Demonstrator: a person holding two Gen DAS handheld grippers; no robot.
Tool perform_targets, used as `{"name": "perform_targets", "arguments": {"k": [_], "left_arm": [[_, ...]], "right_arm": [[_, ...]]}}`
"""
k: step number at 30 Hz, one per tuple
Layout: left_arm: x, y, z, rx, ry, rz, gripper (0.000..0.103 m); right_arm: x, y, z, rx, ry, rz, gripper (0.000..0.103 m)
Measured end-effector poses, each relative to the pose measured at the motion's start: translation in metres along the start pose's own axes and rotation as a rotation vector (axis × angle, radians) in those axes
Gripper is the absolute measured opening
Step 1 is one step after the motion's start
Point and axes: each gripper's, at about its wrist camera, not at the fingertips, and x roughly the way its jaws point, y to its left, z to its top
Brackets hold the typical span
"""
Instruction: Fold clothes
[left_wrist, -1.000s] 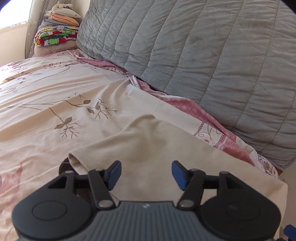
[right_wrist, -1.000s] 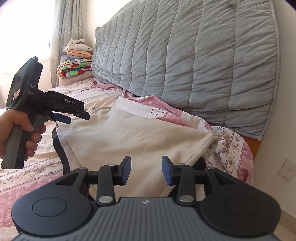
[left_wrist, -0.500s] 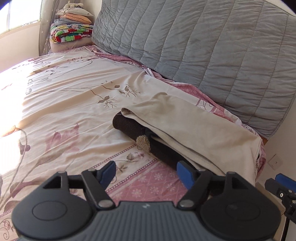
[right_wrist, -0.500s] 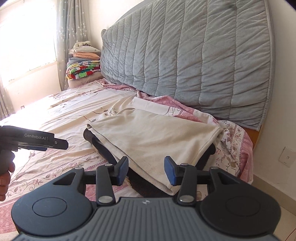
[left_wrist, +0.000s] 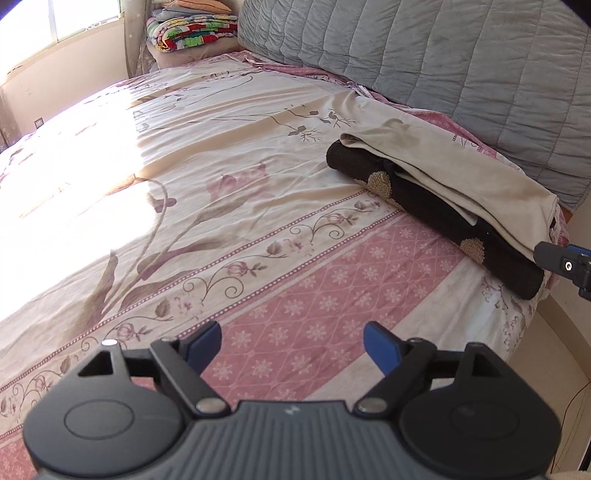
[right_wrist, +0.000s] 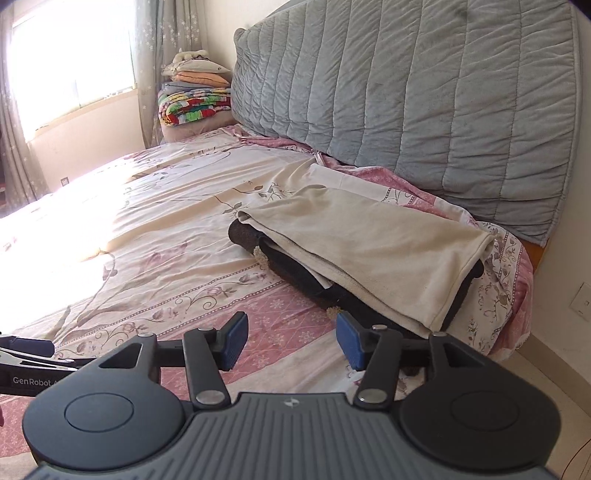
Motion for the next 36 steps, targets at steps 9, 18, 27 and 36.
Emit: {"name": "perform_targets", "arguments": {"k": [9, 18, 27, 36], "left_arm": [[-0.017, 0.079, -0.034, -0.091, 0.007, 0.080, 0.087], [-0.023, 0.162, -0.064, -0.215, -0.017, 0.185, 0.091], [0.000, 0.234, -0.117, -0.329, -0.045, 0.328, 0.102], [0.015, 0.281, -0.169, -0.400, -0.159, 0.491, 0.102]], "right_arm": [[0.009, 0.086, -0.011, -0.046, 0.044, 0.119, 0.057], [0.025, 0.172, -0.029, -0.125, 0.077, 0.216, 0.057], [0.053, 0.246, -0.074, -0.198, 0.129, 0.284, 0.060], [0.078, 0.294, -0.114, -0.248, 0.108, 0.253, 0.074]]}}
